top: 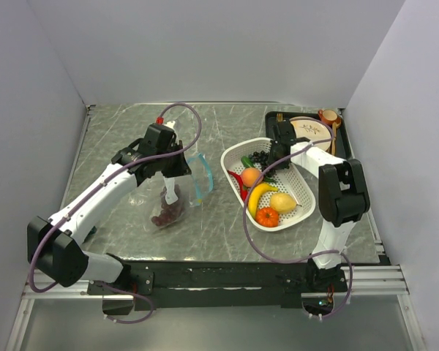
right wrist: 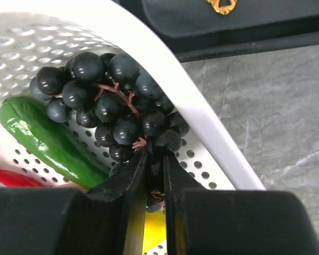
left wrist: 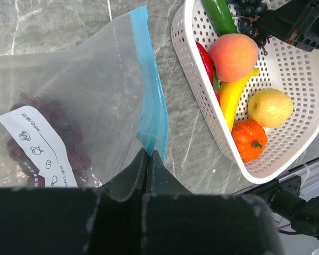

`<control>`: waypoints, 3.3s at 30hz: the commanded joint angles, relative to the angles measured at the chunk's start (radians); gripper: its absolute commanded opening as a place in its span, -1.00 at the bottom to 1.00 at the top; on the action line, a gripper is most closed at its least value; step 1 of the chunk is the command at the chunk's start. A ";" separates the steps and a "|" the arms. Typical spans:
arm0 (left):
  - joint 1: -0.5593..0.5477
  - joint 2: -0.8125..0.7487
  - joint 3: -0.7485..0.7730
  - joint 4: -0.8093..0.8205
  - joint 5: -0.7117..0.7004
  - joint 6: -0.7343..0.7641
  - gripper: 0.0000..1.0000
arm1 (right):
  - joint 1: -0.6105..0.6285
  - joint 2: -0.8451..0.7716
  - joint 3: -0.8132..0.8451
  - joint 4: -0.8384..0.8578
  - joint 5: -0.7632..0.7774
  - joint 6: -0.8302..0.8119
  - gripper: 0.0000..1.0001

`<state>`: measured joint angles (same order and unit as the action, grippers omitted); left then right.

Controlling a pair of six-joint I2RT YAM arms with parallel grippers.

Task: Place the food in the zip-top bag and seal the zipper
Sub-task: Pick up the fake fruit from the bin, then place the fake fruit in the zipper food storage bag.

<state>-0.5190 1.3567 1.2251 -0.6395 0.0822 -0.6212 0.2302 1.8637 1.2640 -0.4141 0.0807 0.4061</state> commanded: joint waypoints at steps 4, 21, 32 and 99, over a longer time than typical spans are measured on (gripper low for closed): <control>-0.009 0.005 0.031 0.032 0.010 0.017 -0.99 | -0.003 -0.158 -0.051 0.069 -0.045 0.000 -0.78; -0.015 0.005 0.036 0.040 0.018 0.023 -0.99 | 0.000 -0.460 -0.028 0.000 -0.168 0.025 -0.75; -0.015 0.001 0.030 0.041 0.013 0.018 -0.99 | 0.070 -0.554 0.012 0.047 -0.401 0.077 -0.70; -0.015 -0.192 0.071 -0.060 -0.162 0.021 -0.99 | 0.343 -0.278 -0.023 0.115 -0.295 0.151 -0.03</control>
<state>-0.5320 1.1954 1.2427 -0.6930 -0.0296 -0.6132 0.5716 1.5749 1.2789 -0.3325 -0.1833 0.5385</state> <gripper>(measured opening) 0.013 0.499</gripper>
